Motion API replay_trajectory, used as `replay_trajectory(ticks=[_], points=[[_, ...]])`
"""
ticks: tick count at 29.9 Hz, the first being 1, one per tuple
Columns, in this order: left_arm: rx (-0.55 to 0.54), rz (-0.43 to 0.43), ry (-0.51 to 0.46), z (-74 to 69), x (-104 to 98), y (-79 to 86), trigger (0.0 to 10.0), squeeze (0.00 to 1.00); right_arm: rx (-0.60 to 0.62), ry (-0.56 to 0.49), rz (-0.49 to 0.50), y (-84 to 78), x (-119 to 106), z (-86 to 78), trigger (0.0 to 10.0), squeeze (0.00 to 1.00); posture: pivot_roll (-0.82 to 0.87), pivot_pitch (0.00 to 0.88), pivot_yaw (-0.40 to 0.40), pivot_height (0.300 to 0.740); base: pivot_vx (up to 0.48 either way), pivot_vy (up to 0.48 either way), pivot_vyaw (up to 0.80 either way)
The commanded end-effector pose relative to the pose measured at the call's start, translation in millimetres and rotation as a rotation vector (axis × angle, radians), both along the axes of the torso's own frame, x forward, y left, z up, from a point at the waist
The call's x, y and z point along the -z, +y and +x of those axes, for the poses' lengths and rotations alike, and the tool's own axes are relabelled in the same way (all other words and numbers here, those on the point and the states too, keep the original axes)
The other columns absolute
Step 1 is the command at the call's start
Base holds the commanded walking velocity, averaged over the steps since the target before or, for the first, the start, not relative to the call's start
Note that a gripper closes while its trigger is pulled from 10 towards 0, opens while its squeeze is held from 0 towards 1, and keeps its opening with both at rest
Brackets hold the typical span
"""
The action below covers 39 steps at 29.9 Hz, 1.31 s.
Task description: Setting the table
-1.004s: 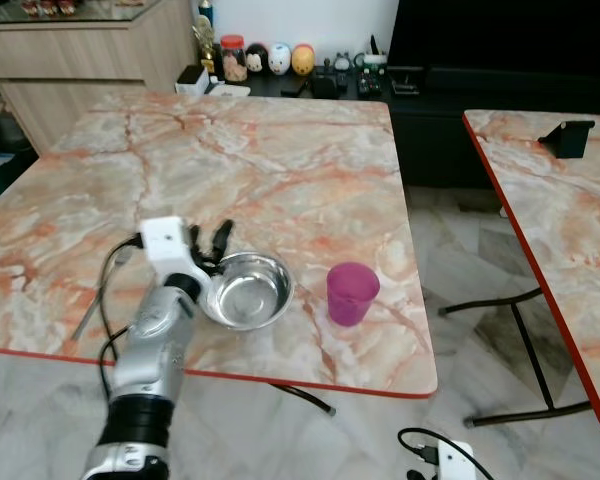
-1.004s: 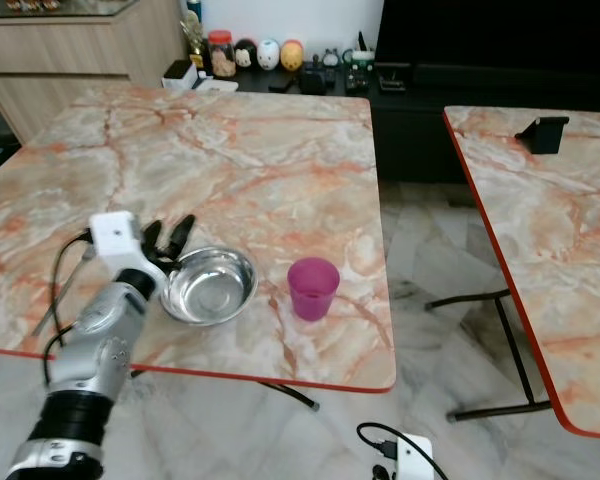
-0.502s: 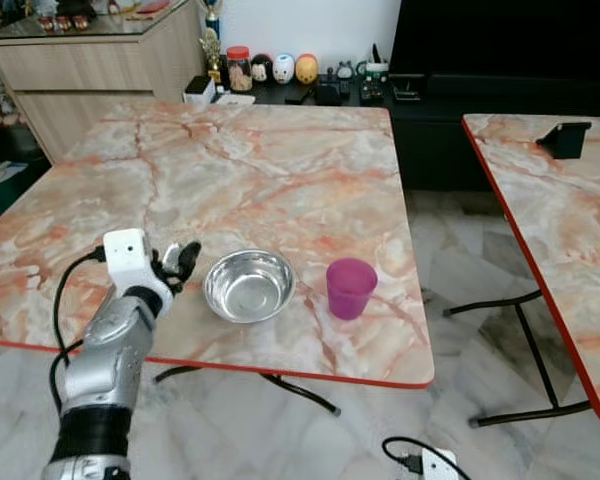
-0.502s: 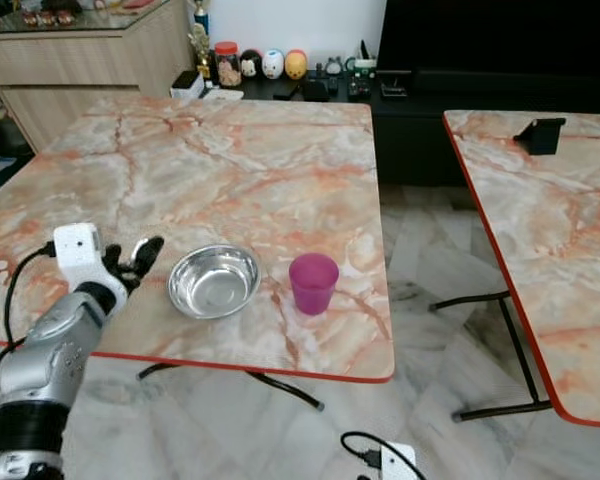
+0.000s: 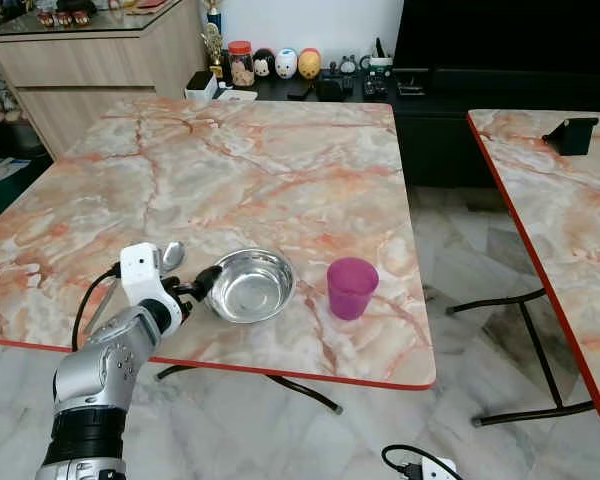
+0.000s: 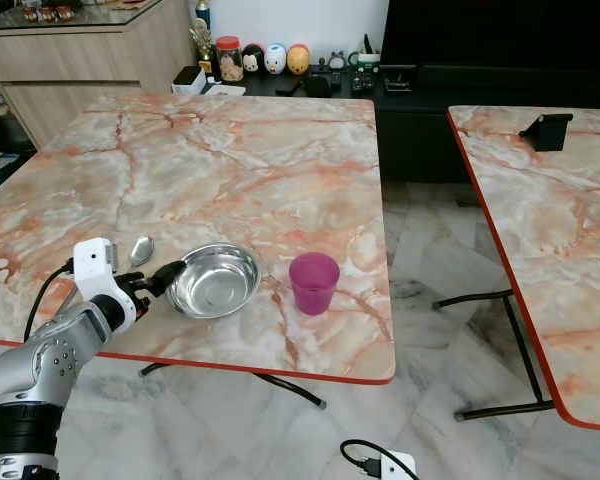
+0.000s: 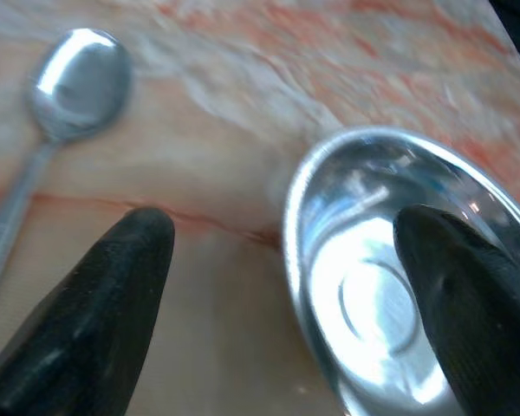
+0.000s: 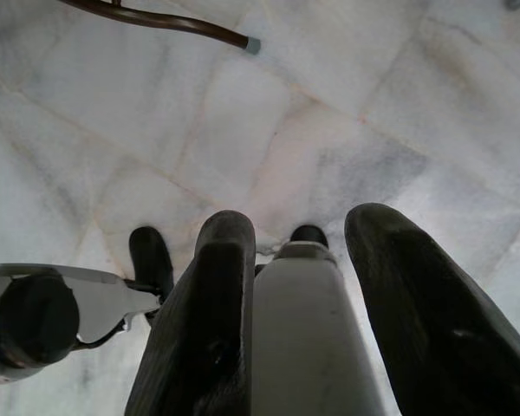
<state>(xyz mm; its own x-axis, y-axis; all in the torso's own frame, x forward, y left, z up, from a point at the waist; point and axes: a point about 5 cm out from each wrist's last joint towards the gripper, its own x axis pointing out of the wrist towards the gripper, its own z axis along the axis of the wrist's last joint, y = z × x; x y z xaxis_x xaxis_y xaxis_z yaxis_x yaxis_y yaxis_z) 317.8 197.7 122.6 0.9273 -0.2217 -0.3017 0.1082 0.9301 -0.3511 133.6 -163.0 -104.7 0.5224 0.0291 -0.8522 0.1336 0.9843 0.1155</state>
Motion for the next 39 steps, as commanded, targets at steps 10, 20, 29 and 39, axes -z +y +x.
replay_trajectory(ticks=[10,20,29,39], points=[[0.074,0.012,0.015,5.0,-3.2,-16.6,10.0,0.00,-0.021,-0.007,0.012,21.0,-3.9,15.5,10.0,0.00,0.02,0.000,0.074,0.740,0.000,0.000,0.00],[-0.078,-0.052,-0.073,16.1,-12.6,-8.4,10.0,0.00,-0.011,0.007,0.002,2.6,0.9,-2.2,10.0,0.00,0.01,0.000,0.074,0.740,0.000,0.000,0.00],[-0.034,-0.017,-0.008,12.9,2.6,-8.4,10.0,0.00,-0.029,-0.001,0.015,22.0,-1.8,8.8,10.0,0.00,0.02,0.000,0.068,0.740,0.000,0.000,0.00],[-0.011,0.018,0.048,5.5,20.7,-11.7,10.0,0.00,-0.042,0.022,0.024,33.3,1.8,-2.6,10.0,0.00,0.01,0.000,0.060,0.740,0.000,0.000,0.00]])
